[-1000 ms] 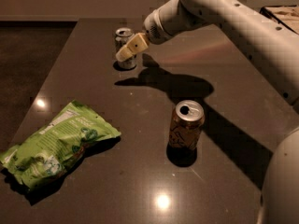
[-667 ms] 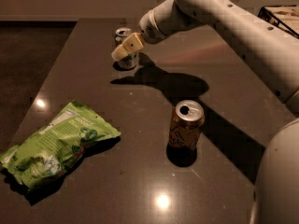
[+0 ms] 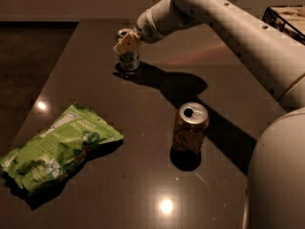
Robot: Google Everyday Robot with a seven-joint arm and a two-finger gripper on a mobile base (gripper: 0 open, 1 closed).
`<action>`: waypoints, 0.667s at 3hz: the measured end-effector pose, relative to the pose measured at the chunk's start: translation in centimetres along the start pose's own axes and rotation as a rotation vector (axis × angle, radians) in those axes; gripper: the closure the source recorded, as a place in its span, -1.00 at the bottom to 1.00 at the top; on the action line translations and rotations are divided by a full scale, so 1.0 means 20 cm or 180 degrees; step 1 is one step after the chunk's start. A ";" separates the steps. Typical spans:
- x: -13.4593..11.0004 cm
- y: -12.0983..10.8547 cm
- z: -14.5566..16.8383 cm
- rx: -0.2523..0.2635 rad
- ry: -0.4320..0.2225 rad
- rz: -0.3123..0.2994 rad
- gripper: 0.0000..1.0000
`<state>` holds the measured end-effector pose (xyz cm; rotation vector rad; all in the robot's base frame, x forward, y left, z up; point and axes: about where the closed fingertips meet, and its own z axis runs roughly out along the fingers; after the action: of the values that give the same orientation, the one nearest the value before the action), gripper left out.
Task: Pick 7up can
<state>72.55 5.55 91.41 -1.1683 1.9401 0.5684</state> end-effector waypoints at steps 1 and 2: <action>-0.02 -0.01 -0.01 -0.0060 -0.0036 0.0036 0.22; -0.06 -0.03 -0.17 -0.0050 -0.0061 0.0009 0.69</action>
Offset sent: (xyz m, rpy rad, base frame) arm -0.0147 -0.0529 0.0660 0.0222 -0.0174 0.0094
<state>72.03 3.53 94.36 -1.1659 1.9246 0.5955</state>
